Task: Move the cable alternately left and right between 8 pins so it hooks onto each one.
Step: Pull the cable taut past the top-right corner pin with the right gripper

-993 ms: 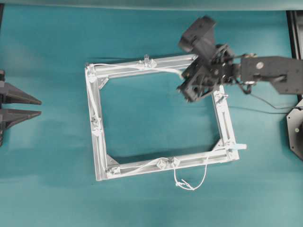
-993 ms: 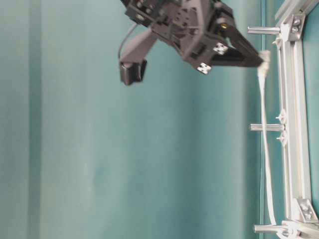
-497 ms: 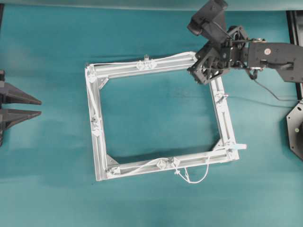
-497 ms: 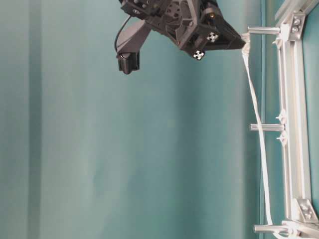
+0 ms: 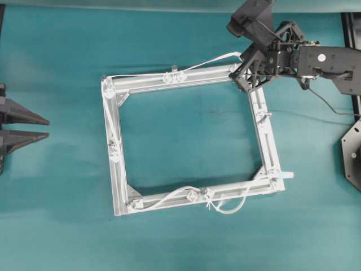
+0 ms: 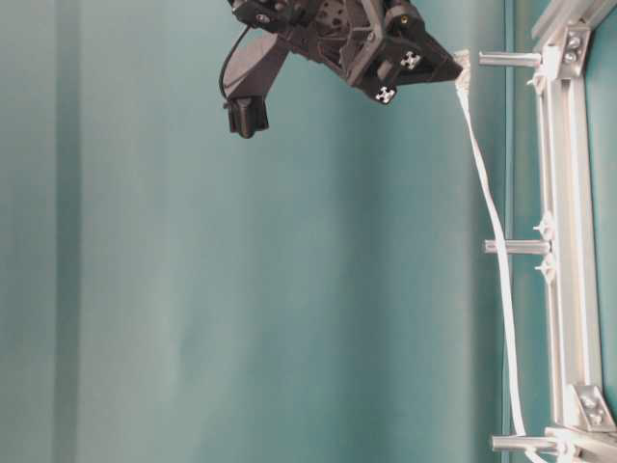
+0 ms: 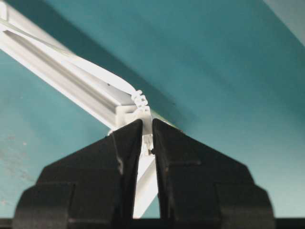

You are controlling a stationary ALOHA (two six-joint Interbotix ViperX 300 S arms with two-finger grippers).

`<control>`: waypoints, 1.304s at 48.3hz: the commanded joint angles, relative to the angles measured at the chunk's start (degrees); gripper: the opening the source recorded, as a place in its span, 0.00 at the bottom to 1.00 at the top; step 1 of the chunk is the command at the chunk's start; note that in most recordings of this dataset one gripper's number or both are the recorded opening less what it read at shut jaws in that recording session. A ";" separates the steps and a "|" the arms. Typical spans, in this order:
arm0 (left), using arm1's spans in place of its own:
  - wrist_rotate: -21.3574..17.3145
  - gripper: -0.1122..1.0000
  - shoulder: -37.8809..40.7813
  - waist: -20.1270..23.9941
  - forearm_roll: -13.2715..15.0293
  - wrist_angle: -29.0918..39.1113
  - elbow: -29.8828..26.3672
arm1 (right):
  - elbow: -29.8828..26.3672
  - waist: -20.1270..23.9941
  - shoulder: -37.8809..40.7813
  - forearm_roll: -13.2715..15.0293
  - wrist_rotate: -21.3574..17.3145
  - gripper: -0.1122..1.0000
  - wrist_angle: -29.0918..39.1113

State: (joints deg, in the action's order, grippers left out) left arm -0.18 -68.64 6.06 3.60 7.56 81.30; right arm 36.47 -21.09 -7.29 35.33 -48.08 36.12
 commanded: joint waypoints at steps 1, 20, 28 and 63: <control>0.26 0.44 0.44 -0.09 -0.09 -0.53 -0.62 | -0.44 -0.79 -1.58 0.97 0.00 0.19 0.53; 0.26 0.44 0.44 -0.09 -0.09 -0.53 -0.62 | -0.26 -2.46 -1.58 4.39 -0.09 0.19 1.23; 0.26 0.44 0.44 -0.09 -0.09 -0.53 -0.62 | 0.79 -3.43 -1.58 4.66 -0.35 0.19 0.70; 0.26 0.44 0.44 -0.09 -0.09 -0.53 -0.62 | 5.54 -7.65 -0.88 4.31 -1.67 0.19 -6.50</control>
State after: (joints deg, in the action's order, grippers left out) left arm -0.18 -68.64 6.06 3.69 7.56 81.30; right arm 42.10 -28.39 -7.56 39.64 -49.31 30.23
